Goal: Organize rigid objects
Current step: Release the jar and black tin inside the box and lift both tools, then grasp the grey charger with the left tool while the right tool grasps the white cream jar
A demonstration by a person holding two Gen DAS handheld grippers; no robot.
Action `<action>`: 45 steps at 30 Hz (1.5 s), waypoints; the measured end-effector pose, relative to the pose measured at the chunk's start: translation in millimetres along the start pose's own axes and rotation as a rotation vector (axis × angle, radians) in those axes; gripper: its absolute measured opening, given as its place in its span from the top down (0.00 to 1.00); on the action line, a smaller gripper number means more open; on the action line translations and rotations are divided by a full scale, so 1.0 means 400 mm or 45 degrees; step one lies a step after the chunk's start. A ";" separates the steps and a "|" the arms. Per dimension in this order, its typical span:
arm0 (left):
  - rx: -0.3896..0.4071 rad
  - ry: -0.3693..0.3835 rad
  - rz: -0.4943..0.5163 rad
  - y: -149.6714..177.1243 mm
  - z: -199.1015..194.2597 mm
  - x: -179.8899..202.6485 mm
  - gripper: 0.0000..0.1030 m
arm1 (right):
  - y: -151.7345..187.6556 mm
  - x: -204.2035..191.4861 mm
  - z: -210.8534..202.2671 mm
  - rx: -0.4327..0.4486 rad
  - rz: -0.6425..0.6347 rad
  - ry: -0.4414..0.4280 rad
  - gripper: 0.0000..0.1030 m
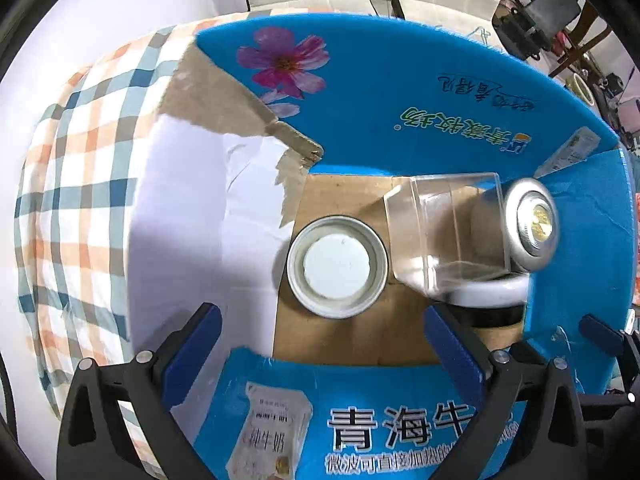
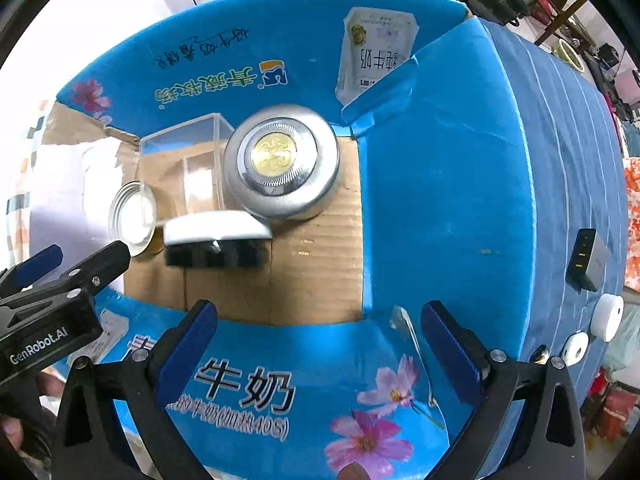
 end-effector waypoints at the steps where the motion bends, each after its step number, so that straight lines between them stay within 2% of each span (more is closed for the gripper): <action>1: 0.008 0.004 -0.005 0.009 -0.011 -0.004 0.00 | 0.016 0.007 -0.022 0.005 -0.002 -0.003 0.00; 7: 0.078 -0.004 -0.012 0.048 -0.092 -0.021 0.00 | 0.056 0.027 -0.089 0.060 -0.030 -0.037 0.00; 9: 0.105 -0.013 -0.010 0.035 -0.120 0.001 0.00 | 0.063 0.026 -0.109 0.078 -0.033 -0.050 0.00; 13: 0.169 -0.016 -0.011 0.012 -0.167 -0.014 0.00 | 0.074 0.003 -0.157 0.132 -0.051 -0.077 0.00; 18: 0.257 -0.028 -0.008 0.020 -0.257 -0.003 0.00 | 0.101 0.003 -0.270 0.209 -0.063 -0.102 0.00; 26: 0.384 -0.029 -0.012 0.066 -0.390 0.011 0.00 | 0.155 0.015 -0.408 0.292 -0.084 -0.160 0.00; 33: 0.464 -0.008 -0.027 0.106 -0.490 0.040 0.00 | 0.189 0.060 -0.487 0.346 -0.090 -0.212 0.00; 36: 0.480 -0.012 -0.022 0.116 -0.511 0.065 0.00 | 0.210 0.114 -0.501 0.359 -0.064 -0.235 0.00; 39: 0.497 -0.025 0.009 0.123 -0.522 0.121 0.00 | 0.240 0.215 -0.505 0.370 0.008 -0.235 0.00; 42: 0.505 -0.015 0.055 0.124 -0.515 0.205 0.00 | 0.269 0.368 -0.489 0.365 0.123 -0.189 0.00; 44: 0.504 0.014 0.078 0.123 -0.507 0.268 0.00 | 0.285 0.515 -0.461 0.353 0.240 -0.114 0.00; 45: 0.490 0.044 0.116 0.120 -0.495 0.329 0.00 | 0.291 0.567 -0.450 0.344 0.283 -0.094 0.00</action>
Point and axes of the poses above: each gripper's, at about its wrist camera, not at the fingertips, and z roughly the way its jaws point, x to its right, y to its underside, the point moved 4 cm from there along z, roughly the way its jaws point, and after that the axes turned 3 degrees about x, right-handed, at the moved point
